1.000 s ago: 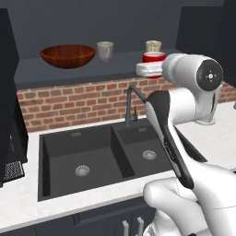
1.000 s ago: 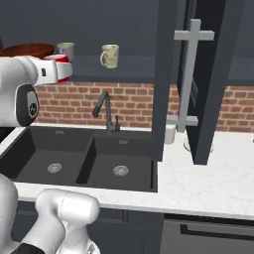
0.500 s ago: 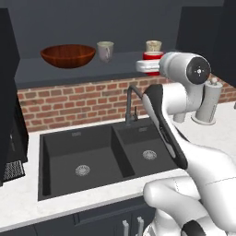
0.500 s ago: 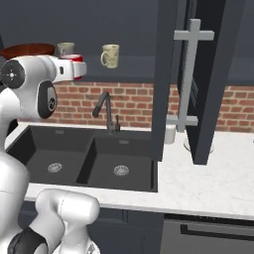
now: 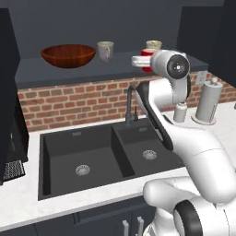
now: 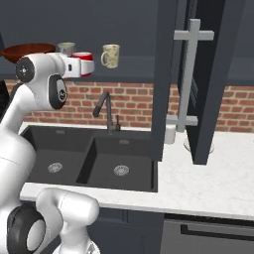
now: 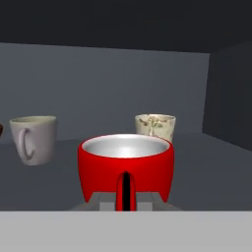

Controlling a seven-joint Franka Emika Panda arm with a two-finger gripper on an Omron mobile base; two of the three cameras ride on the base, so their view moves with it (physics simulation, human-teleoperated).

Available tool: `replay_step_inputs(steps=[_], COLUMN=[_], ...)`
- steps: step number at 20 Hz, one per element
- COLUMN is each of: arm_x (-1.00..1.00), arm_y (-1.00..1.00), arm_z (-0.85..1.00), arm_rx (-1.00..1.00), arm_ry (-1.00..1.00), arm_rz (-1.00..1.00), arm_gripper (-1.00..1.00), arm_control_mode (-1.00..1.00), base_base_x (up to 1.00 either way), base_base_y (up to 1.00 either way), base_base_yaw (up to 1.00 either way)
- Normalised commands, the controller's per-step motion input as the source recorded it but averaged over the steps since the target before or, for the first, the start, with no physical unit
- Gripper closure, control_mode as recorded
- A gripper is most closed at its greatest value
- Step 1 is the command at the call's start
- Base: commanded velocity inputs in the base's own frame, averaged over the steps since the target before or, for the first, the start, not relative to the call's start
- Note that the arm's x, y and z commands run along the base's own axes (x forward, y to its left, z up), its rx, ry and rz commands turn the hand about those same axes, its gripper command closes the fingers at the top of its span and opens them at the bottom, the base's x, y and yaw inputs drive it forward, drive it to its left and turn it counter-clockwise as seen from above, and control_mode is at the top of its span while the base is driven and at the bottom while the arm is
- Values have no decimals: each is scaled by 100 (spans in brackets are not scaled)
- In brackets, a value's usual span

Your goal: Gather all objects into one cabinet and sort the glasses and bowls to opposite sides.

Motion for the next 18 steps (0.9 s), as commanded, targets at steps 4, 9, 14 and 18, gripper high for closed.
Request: replay_step_inputs(steps=[4, 9, 14, 18], arm_x=[40, 50, 60, 47], arm_y=[-18, -11, 0, 0], arm_z=[0, -2, -20, -12], arm_rx=[8, 10, 1, 0], arm_ry=[0, 1, 0, -1], arm_rz=[-1, 2, 9, 8], arm_gripper=[100, 100, 100, 100], arm_control_mode=[-100, -100, -100, -100], base_base_x=[0, 0, 0, 0], base_base_y=[0, 0, 0, 0], base_base_yaw=[0, 0, 0, 0])
